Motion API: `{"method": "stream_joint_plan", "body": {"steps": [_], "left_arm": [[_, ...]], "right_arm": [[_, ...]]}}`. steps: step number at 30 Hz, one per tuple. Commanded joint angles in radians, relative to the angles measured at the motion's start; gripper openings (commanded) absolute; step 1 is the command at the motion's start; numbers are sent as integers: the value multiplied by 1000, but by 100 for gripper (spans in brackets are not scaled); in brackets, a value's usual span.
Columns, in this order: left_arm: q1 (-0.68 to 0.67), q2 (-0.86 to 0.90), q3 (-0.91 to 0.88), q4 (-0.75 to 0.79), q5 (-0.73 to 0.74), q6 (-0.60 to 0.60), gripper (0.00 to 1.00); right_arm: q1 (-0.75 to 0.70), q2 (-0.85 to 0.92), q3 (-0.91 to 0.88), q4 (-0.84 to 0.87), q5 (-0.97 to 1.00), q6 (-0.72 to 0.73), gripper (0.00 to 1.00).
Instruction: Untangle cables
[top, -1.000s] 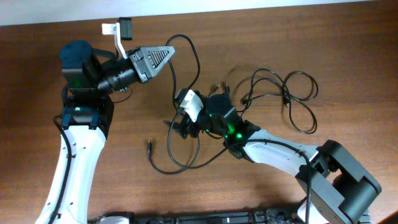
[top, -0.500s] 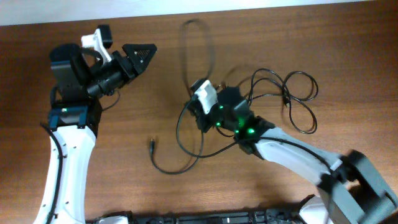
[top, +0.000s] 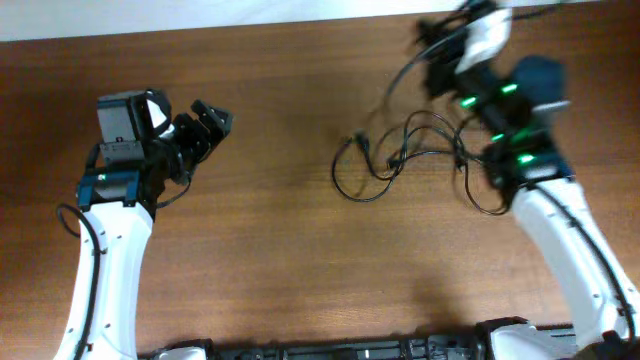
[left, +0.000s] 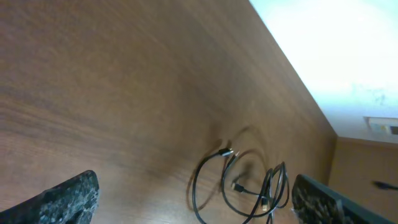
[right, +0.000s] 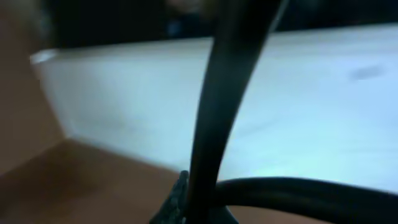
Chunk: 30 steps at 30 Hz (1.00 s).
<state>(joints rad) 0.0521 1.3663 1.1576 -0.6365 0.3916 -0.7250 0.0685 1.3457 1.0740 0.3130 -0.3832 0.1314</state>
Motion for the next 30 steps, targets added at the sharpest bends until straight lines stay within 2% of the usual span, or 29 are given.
{"method": "stream_joint_plan", "body": {"steps": [1,5,8,12,15,20,22,24,27,30], "left_arm": [[1,-3,6,-25,-19,16,99],[1,-3,6,-35,-19,16,99],[1,-3,6,-35,-19,16,99],[1,-3,6,-35,-19,16,99],[1,-3,6,-35,-19,16,99],[1,-3,6,-35,-19,16,99],[1,-3,6,-35,-19,16,99],[1,-3,6,-35,-19,16,99],[1,-3,6,-35,-19,16,99],[1,-3,6,-35,-19,16,99]], "right_arm": [[-209,-13,112,5,-2,-3,4],[-430,39,209,5,-2,-30,4],[-549,179,225,0,-38,-48,4],[-567,364,237,61,-58,-49,4],[-567,541,325,113,-49,-98,4],[-566,772,636,-53,48,-226,4],[-566,877,813,-130,59,-233,4],[-566,943,914,-172,59,-232,4],[-567,1014,924,-196,102,-233,4],[-568,1102,924,-308,150,-233,5]]}}
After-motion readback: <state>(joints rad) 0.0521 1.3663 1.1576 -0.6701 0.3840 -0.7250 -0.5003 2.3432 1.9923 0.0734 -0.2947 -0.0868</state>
